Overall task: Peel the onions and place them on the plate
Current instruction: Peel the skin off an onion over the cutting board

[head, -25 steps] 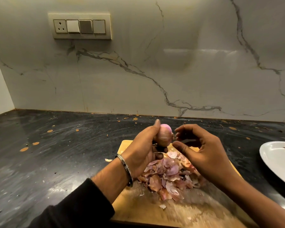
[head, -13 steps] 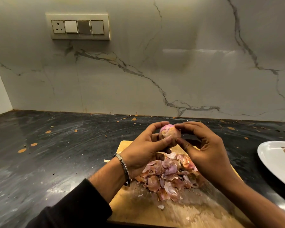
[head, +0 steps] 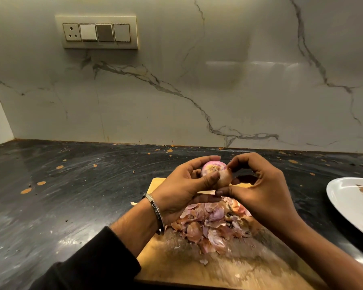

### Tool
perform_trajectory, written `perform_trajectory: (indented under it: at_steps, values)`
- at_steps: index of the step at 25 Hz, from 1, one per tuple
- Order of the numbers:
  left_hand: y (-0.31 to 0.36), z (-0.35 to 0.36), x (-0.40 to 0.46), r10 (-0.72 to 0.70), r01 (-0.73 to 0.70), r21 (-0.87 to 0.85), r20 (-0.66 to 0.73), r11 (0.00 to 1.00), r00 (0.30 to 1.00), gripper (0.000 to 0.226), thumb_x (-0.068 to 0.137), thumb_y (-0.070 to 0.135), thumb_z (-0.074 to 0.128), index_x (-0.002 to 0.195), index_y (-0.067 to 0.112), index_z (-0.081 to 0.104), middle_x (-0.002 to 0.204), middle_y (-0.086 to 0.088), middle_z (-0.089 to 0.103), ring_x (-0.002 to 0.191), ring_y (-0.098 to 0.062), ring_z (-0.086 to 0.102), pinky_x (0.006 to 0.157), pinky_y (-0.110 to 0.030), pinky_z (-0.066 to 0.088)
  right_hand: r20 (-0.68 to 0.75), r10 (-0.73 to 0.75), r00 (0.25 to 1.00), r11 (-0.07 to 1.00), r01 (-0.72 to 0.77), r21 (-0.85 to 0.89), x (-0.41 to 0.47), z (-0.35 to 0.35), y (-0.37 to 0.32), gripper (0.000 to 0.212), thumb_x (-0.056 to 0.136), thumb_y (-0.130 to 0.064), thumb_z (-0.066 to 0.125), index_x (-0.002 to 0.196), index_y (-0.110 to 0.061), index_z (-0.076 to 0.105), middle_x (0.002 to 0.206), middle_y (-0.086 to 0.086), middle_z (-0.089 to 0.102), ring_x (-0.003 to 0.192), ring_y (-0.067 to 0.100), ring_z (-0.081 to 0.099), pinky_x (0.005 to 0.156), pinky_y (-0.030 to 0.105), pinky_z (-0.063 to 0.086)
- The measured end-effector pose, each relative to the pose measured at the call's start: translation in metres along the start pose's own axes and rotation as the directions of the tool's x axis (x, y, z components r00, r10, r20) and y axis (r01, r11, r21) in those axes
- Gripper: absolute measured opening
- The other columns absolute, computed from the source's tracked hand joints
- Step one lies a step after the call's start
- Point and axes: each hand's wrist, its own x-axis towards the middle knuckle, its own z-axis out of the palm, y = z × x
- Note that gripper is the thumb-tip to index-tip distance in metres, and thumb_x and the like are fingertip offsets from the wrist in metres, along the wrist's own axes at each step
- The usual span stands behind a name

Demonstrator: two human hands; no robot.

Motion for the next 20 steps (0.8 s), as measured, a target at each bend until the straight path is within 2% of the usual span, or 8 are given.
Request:
perform_trajectory:
  at_steps: [4,8,14,20]
  values:
    - [0.0011,0.0028,-0.0019,0.006,-0.005,-0.018,0.052,1.000,0.999,0.048,0.085,0.017,0.061,0.132,0.015,0.056,0.114,-0.013,0.071,0.100,-0.025,0.071,0.078,-0.032,0.061,0.033,0.010,0.999,1.000,-0.010,-0.008,0.0010,0.0001,0.0026,0.050,0.057,-0.027,0.093,0.095,-0.020,0.062,0.094,-0.009,0.063,0.086,0.010,0.065,0.070,0.031,0.058]
    - [0.0010,0.0031,-0.0026,0.011,-0.009,-0.036,0.065,0.999,0.998,0.045,0.085,0.018,0.060,0.130,0.015,0.058,0.111,-0.012,0.070,0.099,-0.025,0.070,0.080,-0.032,0.061,0.054,-0.005,0.999,1.000,0.006,-0.019,0.0006,0.0015,0.0011,0.048,0.057,-0.029,0.093,0.089,-0.018,0.059,0.090,-0.007,0.060,0.082,0.011,0.063,0.069,0.033,0.057]
    - [0.0008,0.0036,-0.0020,0.009,-0.006,-0.046,0.055,0.999,0.998,0.044,0.085,0.018,0.059,0.129,0.012,0.057,0.116,-0.016,0.066,0.099,-0.026,0.067,0.080,-0.031,0.060,0.074,-0.035,0.997,0.999,0.035,0.002,0.0006,0.0027,-0.0011,0.042,0.061,-0.023,0.092,0.087,-0.014,0.060,0.089,-0.006,0.059,0.083,0.011,0.061,0.071,0.031,0.057]
    - [0.0001,0.0030,-0.0012,0.036,-0.035,-0.035,0.034,0.999,0.999,0.045,0.083,0.017,0.061,0.127,0.013,0.058,0.129,-0.024,0.060,0.101,-0.026,0.067,0.080,-0.029,0.060,0.044,-0.040,0.998,0.999,0.039,0.034,-0.0023,0.0067,0.0008,0.045,0.065,-0.023,0.090,0.098,-0.018,0.060,0.097,-0.008,0.059,0.089,0.010,0.062,0.069,0.026,0.058]
